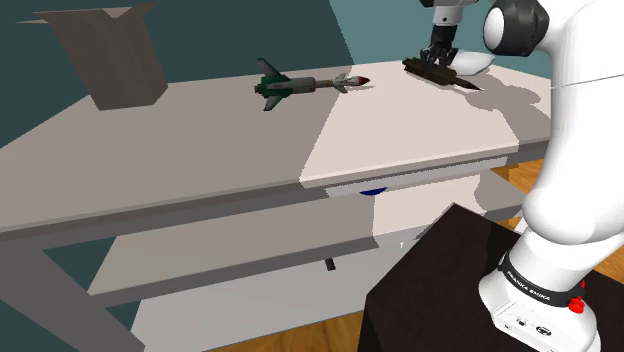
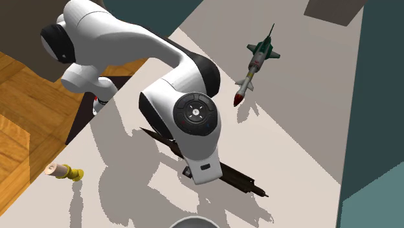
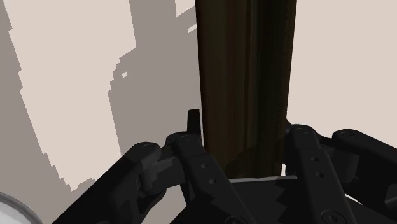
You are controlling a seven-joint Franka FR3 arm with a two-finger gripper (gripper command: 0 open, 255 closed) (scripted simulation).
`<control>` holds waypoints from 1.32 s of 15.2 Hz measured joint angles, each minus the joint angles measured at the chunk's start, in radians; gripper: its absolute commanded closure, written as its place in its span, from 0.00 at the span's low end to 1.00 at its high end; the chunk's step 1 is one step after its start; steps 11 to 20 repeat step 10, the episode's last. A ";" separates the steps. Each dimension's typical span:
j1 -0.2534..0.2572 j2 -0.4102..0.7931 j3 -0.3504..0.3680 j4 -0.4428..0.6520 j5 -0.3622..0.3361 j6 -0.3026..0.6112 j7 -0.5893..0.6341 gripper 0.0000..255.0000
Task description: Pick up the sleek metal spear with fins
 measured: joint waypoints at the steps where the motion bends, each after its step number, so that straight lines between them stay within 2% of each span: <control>1: -0.003 0.005 0.001 0.022 0.002 -0.016 0.003 1.00; 10: -0.044 0.052 0.004 0.216 0.020 -0.162 0.009 1.00; 20: -0.044 0.052 0.004 0.216 0.020 -0.162 0.009 1.00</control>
